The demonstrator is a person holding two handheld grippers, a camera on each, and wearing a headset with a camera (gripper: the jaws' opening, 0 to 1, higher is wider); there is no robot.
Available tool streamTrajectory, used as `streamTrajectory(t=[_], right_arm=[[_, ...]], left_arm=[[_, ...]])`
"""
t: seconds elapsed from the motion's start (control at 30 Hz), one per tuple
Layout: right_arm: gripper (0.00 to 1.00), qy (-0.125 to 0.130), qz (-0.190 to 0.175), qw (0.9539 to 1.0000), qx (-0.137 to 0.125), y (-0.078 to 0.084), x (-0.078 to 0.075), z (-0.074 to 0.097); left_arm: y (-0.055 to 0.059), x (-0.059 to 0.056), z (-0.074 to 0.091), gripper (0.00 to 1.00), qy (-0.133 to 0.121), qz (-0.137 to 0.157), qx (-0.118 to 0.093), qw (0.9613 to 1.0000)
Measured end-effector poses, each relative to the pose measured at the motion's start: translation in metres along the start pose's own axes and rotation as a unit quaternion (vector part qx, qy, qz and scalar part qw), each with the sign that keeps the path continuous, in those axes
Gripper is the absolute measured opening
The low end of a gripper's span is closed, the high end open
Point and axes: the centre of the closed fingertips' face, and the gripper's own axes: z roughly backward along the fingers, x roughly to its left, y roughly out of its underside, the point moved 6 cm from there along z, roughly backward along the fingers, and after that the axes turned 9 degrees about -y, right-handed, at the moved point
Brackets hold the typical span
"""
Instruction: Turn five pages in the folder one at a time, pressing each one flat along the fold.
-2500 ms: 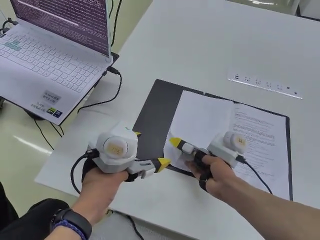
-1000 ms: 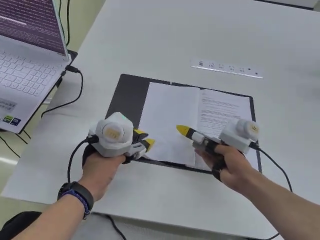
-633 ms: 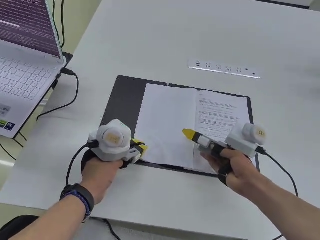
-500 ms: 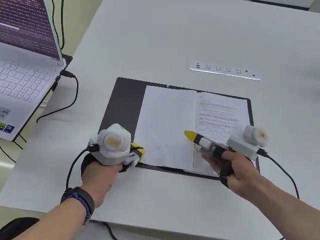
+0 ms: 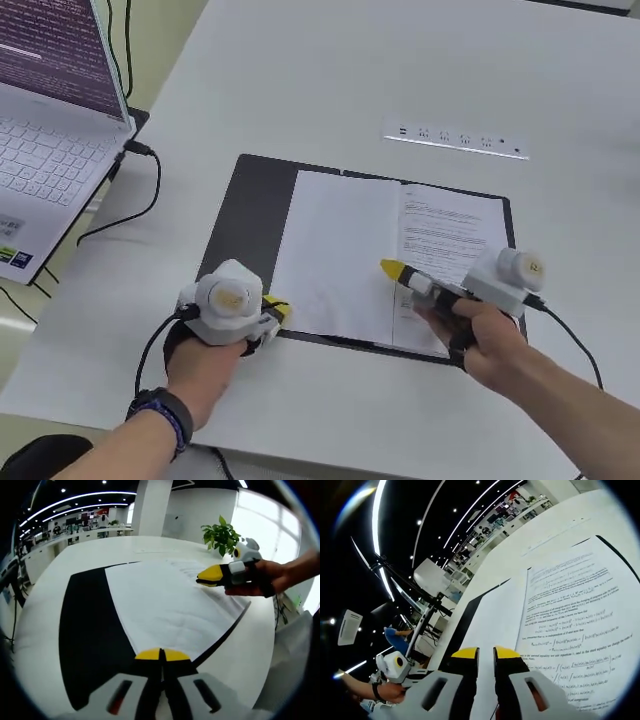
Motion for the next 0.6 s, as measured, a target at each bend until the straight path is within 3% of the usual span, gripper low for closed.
streamTrajectory(t=[0.27,0.6], right_arm=[[0.07,0.009,0.004,1.0,-0.002,-0.009,-0.012,-0.006],[0.0,0.025,0.017,0.9995,-0.004,-0.014,-0.016,-0.01]], left_arm=[[0.001,-0.001,0.0,0.0,-0.003,-0.001,-0.003,1.0],[0.002,-0.002,0.0,0.0,-0.007,0.0,-0.005,1.0]])
